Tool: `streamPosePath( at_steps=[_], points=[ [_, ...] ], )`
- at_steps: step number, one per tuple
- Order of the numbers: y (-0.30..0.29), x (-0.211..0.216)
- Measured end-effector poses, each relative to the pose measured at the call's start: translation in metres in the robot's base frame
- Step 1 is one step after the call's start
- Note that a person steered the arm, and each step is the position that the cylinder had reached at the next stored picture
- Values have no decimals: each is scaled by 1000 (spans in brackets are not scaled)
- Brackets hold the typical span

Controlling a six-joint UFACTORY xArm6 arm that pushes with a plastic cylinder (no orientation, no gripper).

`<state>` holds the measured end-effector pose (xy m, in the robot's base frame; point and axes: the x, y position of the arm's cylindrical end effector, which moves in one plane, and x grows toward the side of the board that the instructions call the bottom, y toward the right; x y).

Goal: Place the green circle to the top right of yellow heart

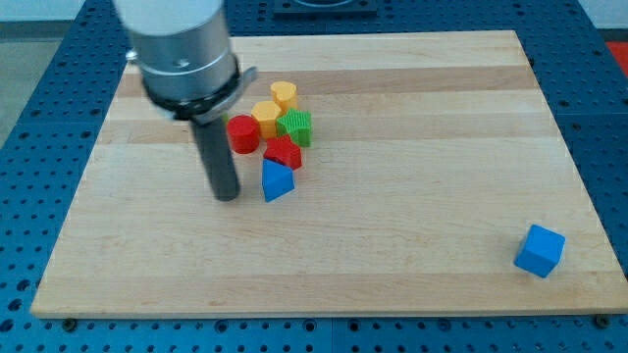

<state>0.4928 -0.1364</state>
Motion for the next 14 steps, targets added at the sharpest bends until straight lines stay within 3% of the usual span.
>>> streamPosePath(
  at_steps=[2,4,8,10,11,13,14],
  points=[
    [-72,6],
    [-100,-6],
    [-49,-70],
    [-12,-155],
    [-12,-155],
    [30,-207],
    [35,-209]
  ],
)
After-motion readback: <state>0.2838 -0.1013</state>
